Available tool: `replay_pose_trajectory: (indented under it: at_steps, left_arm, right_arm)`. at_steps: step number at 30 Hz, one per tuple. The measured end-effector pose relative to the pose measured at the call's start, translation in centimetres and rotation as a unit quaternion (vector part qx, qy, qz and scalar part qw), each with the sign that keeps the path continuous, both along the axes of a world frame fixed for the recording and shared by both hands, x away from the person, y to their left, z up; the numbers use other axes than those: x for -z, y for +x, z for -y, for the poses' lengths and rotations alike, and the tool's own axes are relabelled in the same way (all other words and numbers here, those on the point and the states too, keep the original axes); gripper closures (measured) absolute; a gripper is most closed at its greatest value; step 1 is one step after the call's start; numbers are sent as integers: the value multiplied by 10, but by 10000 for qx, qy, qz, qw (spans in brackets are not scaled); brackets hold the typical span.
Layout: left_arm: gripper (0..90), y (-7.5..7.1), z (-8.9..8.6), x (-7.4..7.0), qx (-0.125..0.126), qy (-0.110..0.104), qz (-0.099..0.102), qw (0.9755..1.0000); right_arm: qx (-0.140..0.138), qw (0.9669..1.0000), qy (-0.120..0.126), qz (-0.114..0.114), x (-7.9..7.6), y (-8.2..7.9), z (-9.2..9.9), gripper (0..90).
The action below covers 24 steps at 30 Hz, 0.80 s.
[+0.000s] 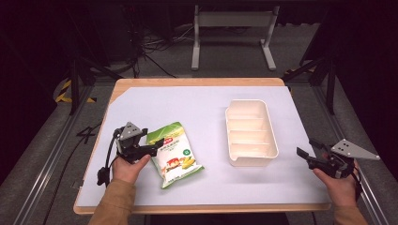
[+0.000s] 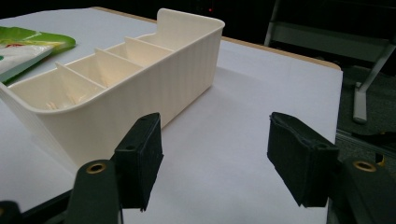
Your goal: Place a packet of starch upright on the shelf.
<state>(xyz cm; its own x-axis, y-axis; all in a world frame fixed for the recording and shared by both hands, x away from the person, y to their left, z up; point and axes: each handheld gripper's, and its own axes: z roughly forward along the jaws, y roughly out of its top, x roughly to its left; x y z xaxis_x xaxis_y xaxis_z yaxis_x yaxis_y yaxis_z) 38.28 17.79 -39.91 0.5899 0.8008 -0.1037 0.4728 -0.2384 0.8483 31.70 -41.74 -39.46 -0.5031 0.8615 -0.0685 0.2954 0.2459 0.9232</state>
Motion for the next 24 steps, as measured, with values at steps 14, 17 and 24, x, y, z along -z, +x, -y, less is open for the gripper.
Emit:
replay_pose_trajectory:
  at_steps: [14, 17, 24]
  left_arm:
    - [292, 19, 0, 24, -219, 200, -651, 9974]
    - [289, 23, 0, 27, -249, 286, -730, 9966]
    - [283, 30, -1, 35, -291, 389, -989, 9939]
  right_arm:
    - [-119, 9998, -105, -85, 4, 2, -7, 349]
    - [-120, 9998, -115, -115, 4, 3, -8, 348]
    - [-150, 9997, -156, -148, 6, 4, -9, 345]
